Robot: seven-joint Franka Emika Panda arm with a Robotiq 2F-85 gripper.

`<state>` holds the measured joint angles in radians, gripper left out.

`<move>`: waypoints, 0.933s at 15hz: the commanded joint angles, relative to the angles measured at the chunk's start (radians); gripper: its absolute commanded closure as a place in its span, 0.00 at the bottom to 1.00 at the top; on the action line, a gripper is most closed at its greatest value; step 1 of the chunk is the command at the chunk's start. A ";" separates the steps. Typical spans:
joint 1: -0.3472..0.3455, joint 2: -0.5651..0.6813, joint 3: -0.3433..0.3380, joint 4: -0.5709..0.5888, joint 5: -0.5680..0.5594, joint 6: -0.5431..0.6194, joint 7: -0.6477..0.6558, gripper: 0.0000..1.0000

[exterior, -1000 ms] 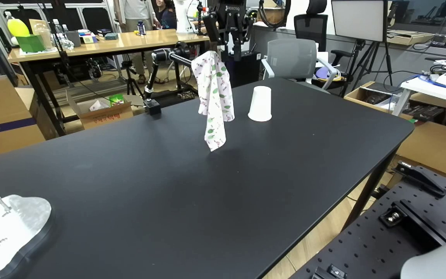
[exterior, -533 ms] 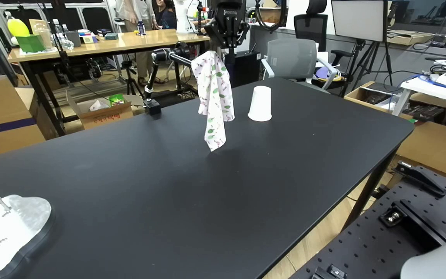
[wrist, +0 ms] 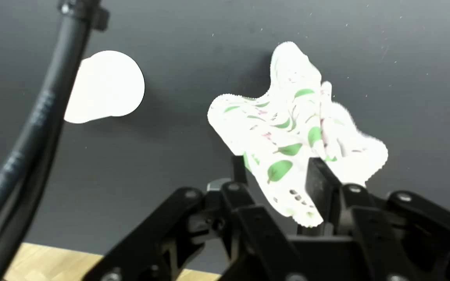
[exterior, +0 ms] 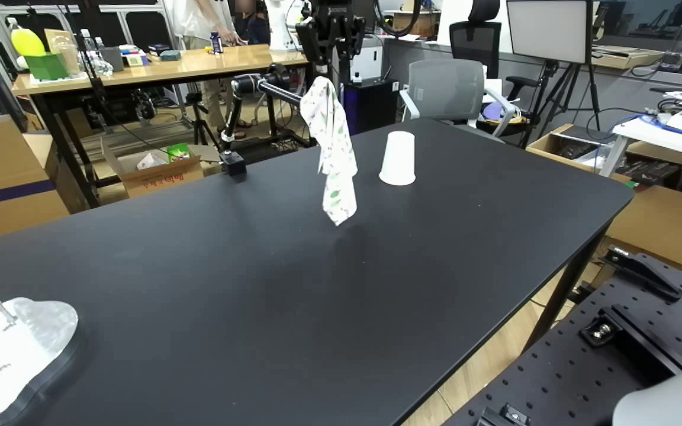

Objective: Remove the white cloth from the black stand

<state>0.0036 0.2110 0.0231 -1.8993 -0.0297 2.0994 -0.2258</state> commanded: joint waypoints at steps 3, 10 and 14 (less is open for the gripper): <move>-0.004 -0.015 0.001 -0.009 -0.009 0.035 -0.010 0.36; -0.006 -0.032 0.010 -0.033 0.007 0.027 -0.032 0.00; 0.002 -0.050 0.021 -0.048 0.010 0.006 -0.030 0.00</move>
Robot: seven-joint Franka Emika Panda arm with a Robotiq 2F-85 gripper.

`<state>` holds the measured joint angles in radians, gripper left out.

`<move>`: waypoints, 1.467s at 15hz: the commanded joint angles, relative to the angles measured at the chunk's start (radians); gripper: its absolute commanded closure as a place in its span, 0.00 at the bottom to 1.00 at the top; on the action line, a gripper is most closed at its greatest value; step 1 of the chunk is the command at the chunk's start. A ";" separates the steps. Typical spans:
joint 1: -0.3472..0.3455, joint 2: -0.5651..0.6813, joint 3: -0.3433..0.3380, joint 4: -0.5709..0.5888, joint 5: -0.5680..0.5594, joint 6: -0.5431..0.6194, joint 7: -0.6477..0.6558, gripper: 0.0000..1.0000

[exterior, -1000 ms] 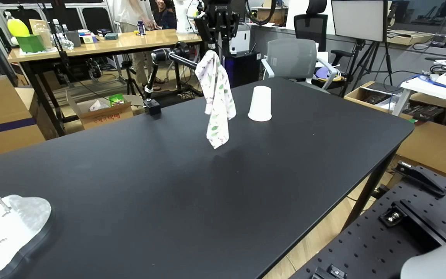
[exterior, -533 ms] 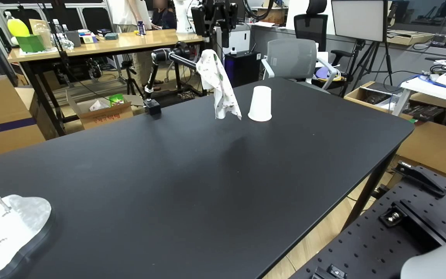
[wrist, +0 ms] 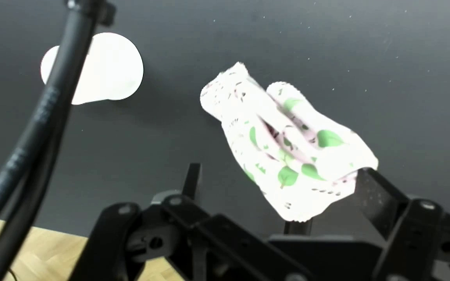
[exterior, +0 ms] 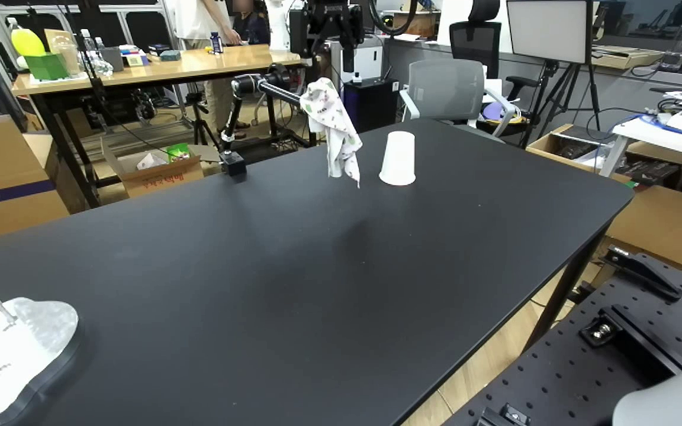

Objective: Remove the white cloth from the black stand

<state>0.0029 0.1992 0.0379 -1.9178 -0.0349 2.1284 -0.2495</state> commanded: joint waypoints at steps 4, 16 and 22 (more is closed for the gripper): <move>0.005 -0.056 0.012 -0.040 0.032 -0.034 0.001 0.00; -0.004 0.003 0.009 -0.006 0.049 -0.085 -0.039 0.75; 0.000 0.003 0.016 -0.012 0.049 -0.108 -0.053 1.00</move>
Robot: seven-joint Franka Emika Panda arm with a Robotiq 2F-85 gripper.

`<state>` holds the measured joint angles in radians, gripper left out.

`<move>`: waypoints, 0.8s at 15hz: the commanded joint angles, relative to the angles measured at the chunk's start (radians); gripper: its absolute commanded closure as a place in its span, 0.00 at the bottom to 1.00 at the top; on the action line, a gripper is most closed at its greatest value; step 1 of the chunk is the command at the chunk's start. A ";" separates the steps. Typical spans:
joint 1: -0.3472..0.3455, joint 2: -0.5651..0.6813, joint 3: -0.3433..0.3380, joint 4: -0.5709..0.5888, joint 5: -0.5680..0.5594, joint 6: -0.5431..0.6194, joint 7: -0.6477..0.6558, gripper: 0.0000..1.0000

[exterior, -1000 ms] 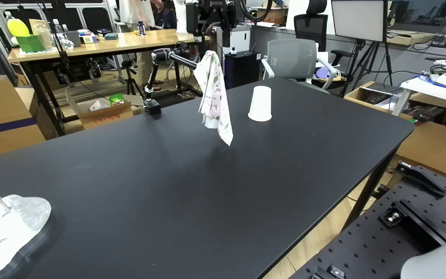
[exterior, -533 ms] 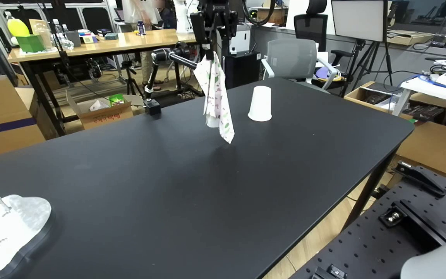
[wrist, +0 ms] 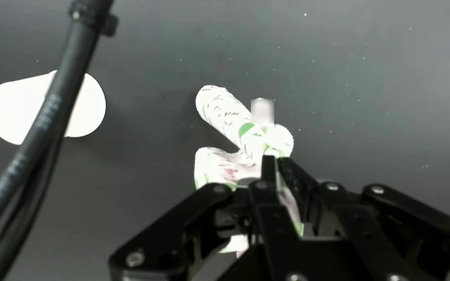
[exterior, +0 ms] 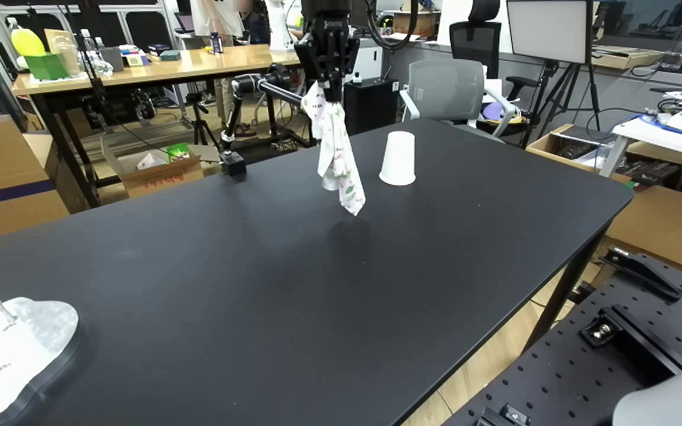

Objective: Remove the white cloth from the black stand

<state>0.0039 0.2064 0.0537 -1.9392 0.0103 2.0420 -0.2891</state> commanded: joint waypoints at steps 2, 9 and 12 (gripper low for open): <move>0.001 -0.013 0.001 0.005 0.000 -0.027 -0.019 0.98; 0.023 -0.050 0.029 -0.031 0.002 -0.068 -0.063 0.98; 0.044 -0.050 0.056 -0.046 0.012 -0.110 -0.096 0.98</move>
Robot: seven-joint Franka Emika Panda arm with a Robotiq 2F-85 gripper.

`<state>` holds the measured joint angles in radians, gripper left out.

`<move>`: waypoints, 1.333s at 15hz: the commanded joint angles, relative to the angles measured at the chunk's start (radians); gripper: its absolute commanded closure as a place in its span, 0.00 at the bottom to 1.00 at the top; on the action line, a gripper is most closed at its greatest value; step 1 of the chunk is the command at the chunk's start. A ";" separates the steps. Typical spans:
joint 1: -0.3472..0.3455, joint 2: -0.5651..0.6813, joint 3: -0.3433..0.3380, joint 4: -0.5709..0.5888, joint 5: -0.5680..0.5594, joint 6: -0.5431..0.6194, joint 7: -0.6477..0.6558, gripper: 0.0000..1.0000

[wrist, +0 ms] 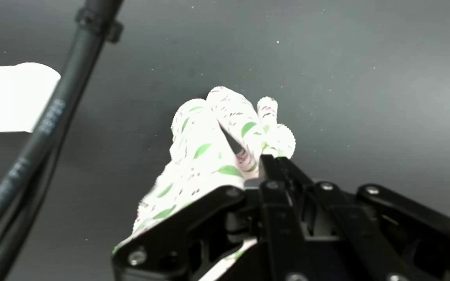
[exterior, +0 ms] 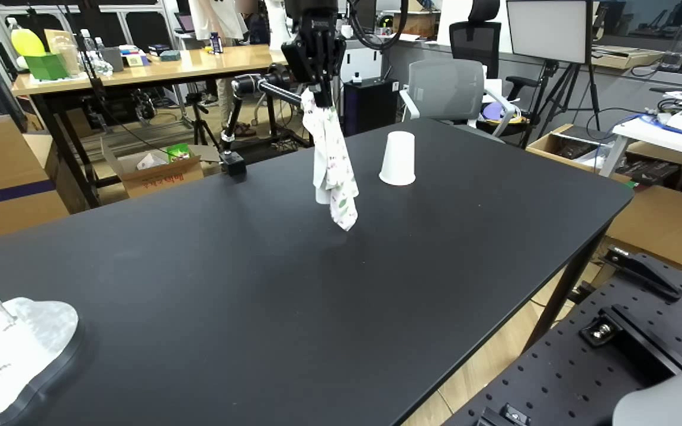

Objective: Remove the white cloth from the black stand

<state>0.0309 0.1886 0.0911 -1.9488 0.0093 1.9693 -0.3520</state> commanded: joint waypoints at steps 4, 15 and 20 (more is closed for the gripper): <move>0.044 -0.002 0.046 -0.047 0.015 -0.079 -0.062 0.98; 0.068 0.194 0.038 -0.033 -0.094 -0.054 0.000 0.98; 0.073 0.216 0.037 -0.042 -0.148 -0.024 0.018 0.47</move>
<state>0.0917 0.4038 0.1339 -1.9990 -0.1045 1.9436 -0.3769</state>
